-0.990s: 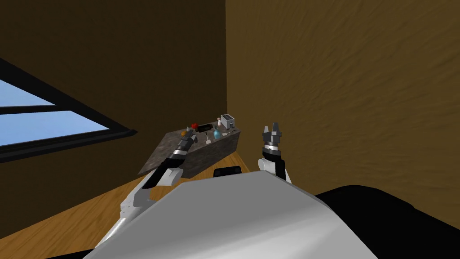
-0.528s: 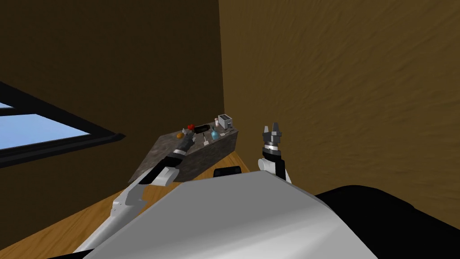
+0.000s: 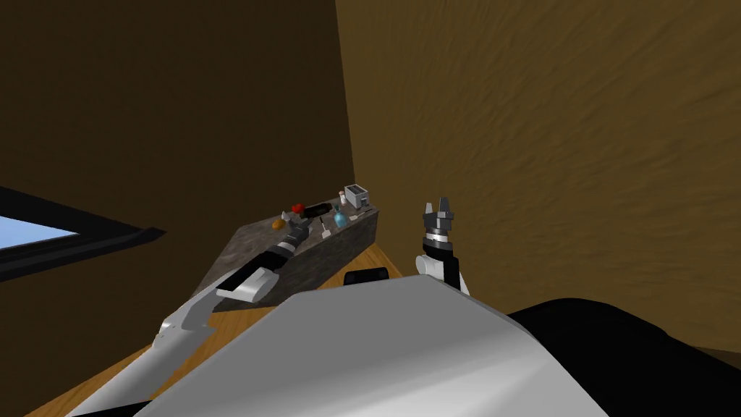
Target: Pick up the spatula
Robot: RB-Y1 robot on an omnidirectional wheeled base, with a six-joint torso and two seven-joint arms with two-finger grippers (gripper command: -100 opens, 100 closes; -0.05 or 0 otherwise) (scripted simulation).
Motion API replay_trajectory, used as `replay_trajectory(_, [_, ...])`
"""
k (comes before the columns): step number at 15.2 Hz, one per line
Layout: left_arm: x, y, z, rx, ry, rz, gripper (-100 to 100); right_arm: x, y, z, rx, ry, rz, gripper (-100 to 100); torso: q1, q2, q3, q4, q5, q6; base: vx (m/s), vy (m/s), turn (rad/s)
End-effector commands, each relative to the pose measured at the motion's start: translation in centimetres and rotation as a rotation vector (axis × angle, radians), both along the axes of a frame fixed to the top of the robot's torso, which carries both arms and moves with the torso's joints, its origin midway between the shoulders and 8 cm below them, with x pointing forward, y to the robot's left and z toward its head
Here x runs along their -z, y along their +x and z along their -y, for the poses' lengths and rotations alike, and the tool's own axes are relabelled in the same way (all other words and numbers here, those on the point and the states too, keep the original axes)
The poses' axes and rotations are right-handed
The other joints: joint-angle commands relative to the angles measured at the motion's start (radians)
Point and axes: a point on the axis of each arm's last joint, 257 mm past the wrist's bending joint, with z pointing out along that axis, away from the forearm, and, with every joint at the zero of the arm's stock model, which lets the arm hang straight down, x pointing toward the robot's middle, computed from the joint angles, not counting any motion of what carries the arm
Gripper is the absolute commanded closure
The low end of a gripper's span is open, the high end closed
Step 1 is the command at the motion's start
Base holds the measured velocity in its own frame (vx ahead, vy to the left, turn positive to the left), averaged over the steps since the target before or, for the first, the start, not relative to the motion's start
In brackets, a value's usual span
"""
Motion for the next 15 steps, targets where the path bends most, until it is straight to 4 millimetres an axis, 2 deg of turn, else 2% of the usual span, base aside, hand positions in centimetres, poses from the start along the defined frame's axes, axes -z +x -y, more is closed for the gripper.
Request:
replay_trajectory(1, [1.2, 0.0, -0.9, 0.001, 0.027, -0.053, -100, 0.0, 0.0, 0.0, 0.000, 0.000, 0.000, 0, 0.000, 0.000, 0.000, 0.000, 0.000, 0.000, 0.017, -0.006, -0.198])
replay_trajectory(2, [1.2, 0.0, -0.9, 0.002, 0.030, -0.054, -100, 0.0, 0.0, 0.0, 0.000, 0.000, 0.000, 0, 0.000, 0.000, 0.000, 0.000, 0.000, 0.000, 0.012, -0.002, -0.053])
replay_trajectory(3, [3.0, -0.3, -2.1, -0.013, 0.037, -0.122, -100, 0.0, 0.0, 0.0, 0.000, 0.000, 0.000, 0, 0.000, 0.000, 0.000, 0.000, 0.000, -0.001, 0.017, -0.013, -0.169])
replay_trajectory(4, [2.9, -0.2, -2.3, -0.005, 0.054, -0.125, -100, 0.0, 0.0, 0.0, 0.000, 0.000, 0.000, 0, -0.001, 0.000, 0.000, 0.000, 0.000, 0.000, 0.021, -0.012, -0.200])
replay_trajectory(5, [4.8, -0.7, -3.5, -0.023, 0.061, -0.191, -100, 0.0, 0.0, 0.0, 0.000, 0.000, 0.000, 0, -0.001, 0.000, 0.000, 0.000, 0.000, 0.000, 0.027, -0.017, -0.318])
replay_trajectory(7, [4.6, -0.6, -3.8, -0.013, 0.083, -0.198, -100, 0.0, 0.0, 0.0, 0.000, 0.000, 0.000, 0, -0.001, -0.001, -0.001, 0.000, 0.000, 0.000, 0.026, -0.008, -0.131])
replay_trajectory(8, [6.3, -1.2, -5.1, -0.030, 0.093, -0.268, -100, 0.0, 0.0, 0.0, 0.000, 0.000, 0.000, 0, -0.001, -0.001, 0.000, 0.000, 0.000, -0.001, 0.028, -0.014, -0.154])
replay_trajectory(10, [6.2, -1.1, -5.3, -0.024, 0.110, -0.271, -100, 0.0, 0.0, 0.0, 0.000, 0.000, 0.000, 0, -0.001, -0.001, -0.001, 0.000, 0.000, 0.000, 0.023, -0.011, -0.147])
replay_trajectory(11, [7.9, -1.9, -6.7, -0.044, 0.118, -0.341, -100, 0.0, 0.0, 0.0, 0.000, 0.000, 0.000, 0, -0.001, -0.001, 0.000, 0.000, 0.000, -0.001, 0.024, -0.016, -0.164])
replay_trajectory(13, [7.7, -1.8, -7.0, -0.038, 0.135, -0.344, -100, 0.0, 0.0, 0.0, 0.000, 0.000, 0.000, 0, -0.001, -0.001, -0.001, 0.000, 0.000, 0.000, 0.024, -0.012, -0.152])
replay_trajectory(14, [9.4, -2.7, -8.5, -0.058, 0.145, -0.413, -100, 0.0, 0.0, 0.0, 0.000, 0.000, 0.000, 0, -0.001, -0.001, 0.000, 0.000, 0.000, -0.001, 0.022, -0.014, -0.185])
replay_trajectory(15, [9.2, -2.7, -8.6, -0.056, 0.153, -0.416, -100, 0.0, 0.0, 0.0, 0.000, 0.000, 0.000, 0, -0.001, -0.001, 0.000, 0.000, 0.000, 0.000, 0.025, -0.015, -0.207])
